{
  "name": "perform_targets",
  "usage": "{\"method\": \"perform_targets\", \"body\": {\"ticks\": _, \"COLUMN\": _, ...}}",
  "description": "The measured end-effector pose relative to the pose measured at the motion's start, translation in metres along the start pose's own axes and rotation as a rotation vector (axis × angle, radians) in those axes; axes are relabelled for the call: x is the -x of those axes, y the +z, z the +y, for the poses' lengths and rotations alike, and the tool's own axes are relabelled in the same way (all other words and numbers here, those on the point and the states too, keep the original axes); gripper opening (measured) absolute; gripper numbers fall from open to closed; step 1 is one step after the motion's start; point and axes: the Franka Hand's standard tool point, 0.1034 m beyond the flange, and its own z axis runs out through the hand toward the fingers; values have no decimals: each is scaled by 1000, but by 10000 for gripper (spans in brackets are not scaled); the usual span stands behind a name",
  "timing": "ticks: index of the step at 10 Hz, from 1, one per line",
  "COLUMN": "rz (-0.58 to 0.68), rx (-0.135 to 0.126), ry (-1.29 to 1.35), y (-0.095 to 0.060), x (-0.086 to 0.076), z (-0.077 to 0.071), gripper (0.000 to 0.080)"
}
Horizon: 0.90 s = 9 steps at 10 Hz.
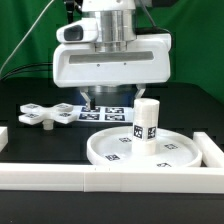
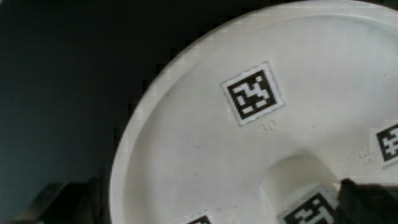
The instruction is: Assemble round table
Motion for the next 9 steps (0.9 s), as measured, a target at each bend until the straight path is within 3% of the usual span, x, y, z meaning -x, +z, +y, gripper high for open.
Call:
{"method": "perform_targets", "body": {"ticks": 2, "rz": 4, "rx": 3, "ry": -29, "y": 1, "x": 1, "z": 4, "gripper": 648}}
{"method": "perform_targets", "body": {"ticks": 5, "rz": -6, "rx": 28, "ry": -36, "y": 4, "x": 28, "z": 51, "gripper": 648}}
{"method": "perform_targets", "body": {"ticks": 7, "rz": 4, "rx": 48, "ry": -25, "y": -5, "x": 32, "z": 87, "gripper": 648}}
{"method": "perform_targets", "body": {"ticks": 8, "rz": 10, "rx": 54, "ry": -15, "y": -6, "x": 34, "z": 97, "gripper": 648}}
{"method": "perform_targets", "body": {"ticks": 9, "rz": 8, "rx": 53, "ry": -19, "y": -5, "x": 33, "z": 95, "gripper": 648}}
